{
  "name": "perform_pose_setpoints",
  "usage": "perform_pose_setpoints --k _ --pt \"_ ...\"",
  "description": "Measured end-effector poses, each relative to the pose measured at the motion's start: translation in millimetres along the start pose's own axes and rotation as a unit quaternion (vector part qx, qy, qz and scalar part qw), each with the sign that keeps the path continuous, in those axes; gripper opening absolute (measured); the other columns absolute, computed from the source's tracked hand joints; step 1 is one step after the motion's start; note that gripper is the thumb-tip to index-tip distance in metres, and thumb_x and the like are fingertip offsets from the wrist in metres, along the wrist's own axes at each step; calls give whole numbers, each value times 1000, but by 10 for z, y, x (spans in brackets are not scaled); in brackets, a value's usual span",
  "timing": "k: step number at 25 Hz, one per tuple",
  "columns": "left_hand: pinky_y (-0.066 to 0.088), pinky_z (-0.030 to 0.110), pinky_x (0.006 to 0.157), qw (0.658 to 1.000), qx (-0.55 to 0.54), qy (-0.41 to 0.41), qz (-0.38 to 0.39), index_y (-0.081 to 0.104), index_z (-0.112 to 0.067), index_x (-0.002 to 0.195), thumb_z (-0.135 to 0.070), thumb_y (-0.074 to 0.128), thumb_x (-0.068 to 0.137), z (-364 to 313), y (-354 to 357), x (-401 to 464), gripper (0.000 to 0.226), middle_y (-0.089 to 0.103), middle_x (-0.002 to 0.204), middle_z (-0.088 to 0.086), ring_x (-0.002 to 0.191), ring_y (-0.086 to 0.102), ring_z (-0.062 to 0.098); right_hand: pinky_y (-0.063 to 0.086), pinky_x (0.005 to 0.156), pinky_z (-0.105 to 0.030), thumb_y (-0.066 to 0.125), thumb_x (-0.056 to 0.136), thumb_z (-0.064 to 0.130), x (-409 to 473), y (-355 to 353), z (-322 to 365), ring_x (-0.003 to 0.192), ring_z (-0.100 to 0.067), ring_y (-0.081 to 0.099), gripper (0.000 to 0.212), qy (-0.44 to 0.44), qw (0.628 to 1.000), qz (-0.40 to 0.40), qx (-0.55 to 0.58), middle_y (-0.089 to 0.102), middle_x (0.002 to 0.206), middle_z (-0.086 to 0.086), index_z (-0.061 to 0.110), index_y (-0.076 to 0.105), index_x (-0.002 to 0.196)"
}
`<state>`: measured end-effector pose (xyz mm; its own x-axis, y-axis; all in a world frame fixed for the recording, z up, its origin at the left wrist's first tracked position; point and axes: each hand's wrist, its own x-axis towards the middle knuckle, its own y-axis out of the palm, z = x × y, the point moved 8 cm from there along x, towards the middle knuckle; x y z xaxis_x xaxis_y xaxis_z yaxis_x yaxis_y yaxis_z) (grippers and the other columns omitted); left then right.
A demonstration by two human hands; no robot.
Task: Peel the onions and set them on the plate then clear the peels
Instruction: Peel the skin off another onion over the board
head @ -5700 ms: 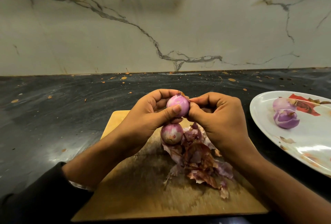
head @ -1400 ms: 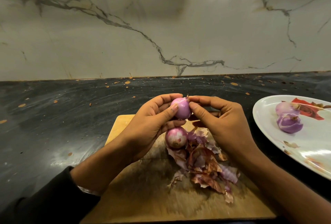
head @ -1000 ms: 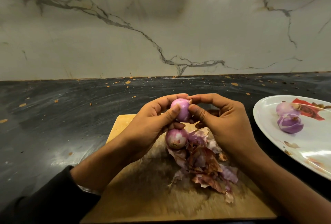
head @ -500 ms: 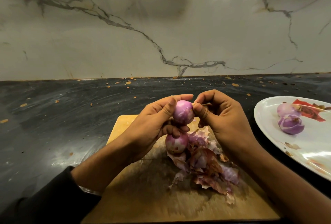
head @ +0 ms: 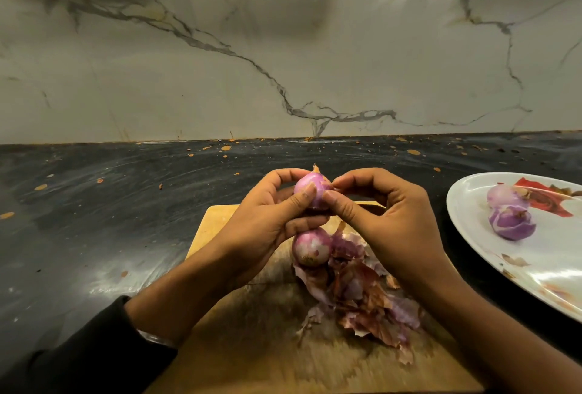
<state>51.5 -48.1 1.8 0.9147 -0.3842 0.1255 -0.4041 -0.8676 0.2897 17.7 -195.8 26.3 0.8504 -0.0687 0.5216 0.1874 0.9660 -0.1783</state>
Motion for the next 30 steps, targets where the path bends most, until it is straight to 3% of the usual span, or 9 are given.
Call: perform_pose_setpoints --k 6,14,23,30 --pt "61 33 82 999 18 -4 -28 46 -6 122 -12 72 68 12 -48 -2 61 68 113 22 94 71 26 61 77 -27 79 82 16 -8 -14 20 89 -7 74 21 -26 999 -6 -22 78 92 10 21 78 102" --pt "61 30 78 997 73 20 -14 57 -10 115 -10 76 62 -12 -54 0 57 73 97 4 90 73 22 59 77 -21 75 86 11 -21 -25 42 88 -5 73 16 -41 999 -13 -29 78 91 8 17 78 101" --pt "59 35 78 990 130 32 -36 57 -17 107 -19 83 54 -29 -88 -14 59 64 118 16 89 71 20 53 67 -9 74 88 11 -51 -3 105 79 0 71 12 -73 991 -22 -110 76 85 11 14 79 99" --pt "59 33 77 989 142 29 -32 59 -19 108 -16 81 58 -27 -48 -19 54 66 112 12 89 71 20 55 62 -22 72 89 12 -65 -19 146 71 -8 67 4 -99 980 -51 -165 71 77 9 14 76 90"
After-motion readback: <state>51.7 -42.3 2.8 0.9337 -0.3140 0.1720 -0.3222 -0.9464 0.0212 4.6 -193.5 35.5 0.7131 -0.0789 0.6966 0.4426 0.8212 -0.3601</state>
